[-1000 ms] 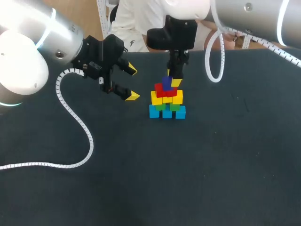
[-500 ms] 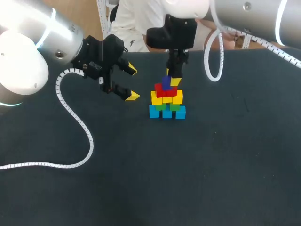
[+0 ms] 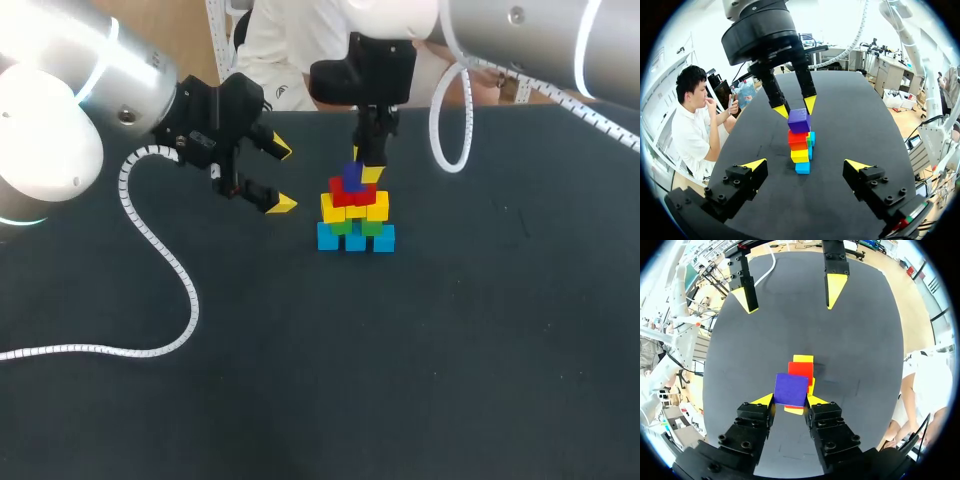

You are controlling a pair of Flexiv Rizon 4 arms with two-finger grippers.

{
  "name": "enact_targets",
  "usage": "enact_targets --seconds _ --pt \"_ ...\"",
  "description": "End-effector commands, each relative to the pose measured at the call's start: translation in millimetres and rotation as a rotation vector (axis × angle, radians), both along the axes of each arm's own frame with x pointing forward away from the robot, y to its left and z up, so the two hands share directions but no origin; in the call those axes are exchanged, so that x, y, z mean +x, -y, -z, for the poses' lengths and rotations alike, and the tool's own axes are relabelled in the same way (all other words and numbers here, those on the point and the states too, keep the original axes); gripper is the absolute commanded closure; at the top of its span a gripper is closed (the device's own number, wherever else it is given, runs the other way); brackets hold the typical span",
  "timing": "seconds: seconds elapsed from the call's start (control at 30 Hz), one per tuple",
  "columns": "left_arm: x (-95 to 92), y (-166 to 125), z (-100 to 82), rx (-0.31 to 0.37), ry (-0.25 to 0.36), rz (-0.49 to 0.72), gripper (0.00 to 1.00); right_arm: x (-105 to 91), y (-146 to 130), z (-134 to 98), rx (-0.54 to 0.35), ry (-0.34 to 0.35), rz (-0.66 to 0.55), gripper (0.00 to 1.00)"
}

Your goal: Place the blue cubes, place green cubes on the blue cubes, place the yellow cubes on the green cubes, then place the red cubes on the yellow cubes, and place purple cube on the red cubes.

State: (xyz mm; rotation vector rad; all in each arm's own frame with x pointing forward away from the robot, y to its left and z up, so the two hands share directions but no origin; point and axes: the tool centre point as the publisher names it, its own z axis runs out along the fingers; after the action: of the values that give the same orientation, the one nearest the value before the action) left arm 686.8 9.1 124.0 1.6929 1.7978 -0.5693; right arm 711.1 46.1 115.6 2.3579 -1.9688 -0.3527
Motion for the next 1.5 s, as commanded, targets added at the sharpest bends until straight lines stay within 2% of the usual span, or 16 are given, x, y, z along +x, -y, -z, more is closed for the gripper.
enact_targets --seconds 0.03,0.4,0.43,0.47,0.5,0.53,0.6,0.63,0.67,0.7,0.9,1.13,1.5 --pt "0.8 -1.1 0.5 -0.003 0.000 0.004 0.00 1.5 -0.2 -0.3 0.001 -0.002 0.000 1.00" --pt "0.8 -1.1 0.5 -0.003 0.000 0.004 0.00 1.7 -0.2 0.2 0.001 -0.003 0.001 1.00" --pt "0.8 -1.1 0.5 -0.003 0.000 0.004 0.00 1.5 0.0 0.5 0.002 -0.005 0.002 0.97" --pt "0.8 -1.1 0.5 -0.003 0.000 0.004 0.00 1.4 0.1 0.6 0.002 -0.006 0.003 0.89" --pt "0.8 -1.1 0.5 -0.003 0.000 0.004 0.00 1.4 0.1 0.7 0.004 -0.007 0.004 0.72" --pt "0.8 -1.1 0.5 -0.003 0.000 0.004 0.00 1.3 0.1 0.8 0.005 -0.009 0.005 0.64" --pt "0.8 -1.1 0.5 -0.003 0.000 0.004 0.00 1.2 0.1 0.9 0.007 -0.010 0.006 0.58" --pt "0.8 -1.1 0.5 -0.003 0.000 0.004 0.00 1.2 0.1 0.9 0.008 -0.010 0.008 0.51" --pt "0.8 -1.1 0.5 -0.003 0.000 0.004 0.00 1.1 0.2 0.9 0.012 -0.012 0.012 0.21" --pt "0.8 -1.1 0.5 -0.003 0.000 0.004 0.00 1.2 0.8 0.5 0.015 -0.012 0.019 0.00" --pt "0.8 -1.1 0.5 -0.003 0.000 0.004 0.00 1.2 5.2 -6.2 0.038 -0.001 0.035 0.00" --pt "0.8 -1.1 0.5 -0.003 0.000 0.004 0.00 0.3 15.3 -23.0 0.104 0.028 0.065 0.00" --pt "0.8 -1.1 0.5 -0.003 0.000 0.004 0.00 -7.8 48.0 -37.6 0.339 0.014 0.139 0.00"
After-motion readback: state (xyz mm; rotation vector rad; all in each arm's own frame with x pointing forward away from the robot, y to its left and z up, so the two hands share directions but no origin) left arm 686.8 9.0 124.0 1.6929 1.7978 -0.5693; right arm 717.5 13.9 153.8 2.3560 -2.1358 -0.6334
